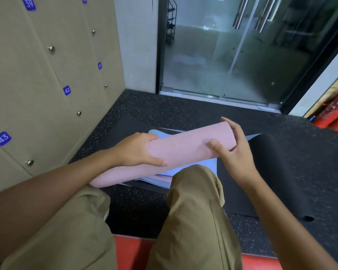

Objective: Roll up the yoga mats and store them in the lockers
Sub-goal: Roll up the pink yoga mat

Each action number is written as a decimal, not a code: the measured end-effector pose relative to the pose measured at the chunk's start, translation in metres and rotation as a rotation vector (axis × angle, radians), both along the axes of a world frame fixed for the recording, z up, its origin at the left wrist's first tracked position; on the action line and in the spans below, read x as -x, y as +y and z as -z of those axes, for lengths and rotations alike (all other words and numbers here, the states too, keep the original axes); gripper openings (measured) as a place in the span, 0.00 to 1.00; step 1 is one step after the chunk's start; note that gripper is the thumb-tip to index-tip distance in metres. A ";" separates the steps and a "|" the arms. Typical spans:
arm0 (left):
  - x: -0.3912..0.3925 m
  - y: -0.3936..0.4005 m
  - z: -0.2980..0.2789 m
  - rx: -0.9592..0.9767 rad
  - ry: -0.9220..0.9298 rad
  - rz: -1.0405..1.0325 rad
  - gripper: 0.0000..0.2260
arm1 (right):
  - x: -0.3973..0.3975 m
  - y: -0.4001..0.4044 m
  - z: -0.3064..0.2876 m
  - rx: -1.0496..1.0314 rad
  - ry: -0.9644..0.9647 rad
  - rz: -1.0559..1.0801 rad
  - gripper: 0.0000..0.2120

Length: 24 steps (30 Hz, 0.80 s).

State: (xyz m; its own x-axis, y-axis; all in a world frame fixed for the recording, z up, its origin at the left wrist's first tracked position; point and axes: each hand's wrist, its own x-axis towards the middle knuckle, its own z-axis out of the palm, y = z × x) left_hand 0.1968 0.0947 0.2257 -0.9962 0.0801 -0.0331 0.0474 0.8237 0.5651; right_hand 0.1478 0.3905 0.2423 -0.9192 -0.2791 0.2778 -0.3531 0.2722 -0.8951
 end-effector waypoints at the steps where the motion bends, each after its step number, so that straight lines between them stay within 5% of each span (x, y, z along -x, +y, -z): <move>1: -0.005 -0.001 0.003 -0.073 -0.006 0.004 0.27 | -0.002 -0.003 -0.006 0.007 0.006 -0.029 0.36; 6: -0.041 -0.003 0.021 -0.348 0.015 -0.022 0.24 | -0.019 -0.015 -0.038 0.044 0.001 -0.218 0.34; 12: -0.084 0.022 0.012 -0.475 0.183 -0.059 0.43 | -0.060 -0.046 -0.074 0.107 0.135 -0.247 0.38; 18: -0.110 0.053 -0.018 -0.641 0.438 -0.178 0.38 | -0.095 -0.074 -0.098 -0.011 0.242 -0.228 0.36; 24: -0.125 0.066 -0.017 -0.776 0.464 -0.179 0.35 | -0.116 -0.074 -0.105 -0.154 0.430 -0.308 0.28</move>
State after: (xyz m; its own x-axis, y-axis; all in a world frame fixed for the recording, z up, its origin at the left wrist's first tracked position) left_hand 0.3219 0.1602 0.2425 -0.8961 -0.2439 0.3709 0.3154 0.2381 0.9186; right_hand 0.2637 0.3164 0.3470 -0.6014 -0.5846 0.5446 -0.7621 0.2151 -0.6107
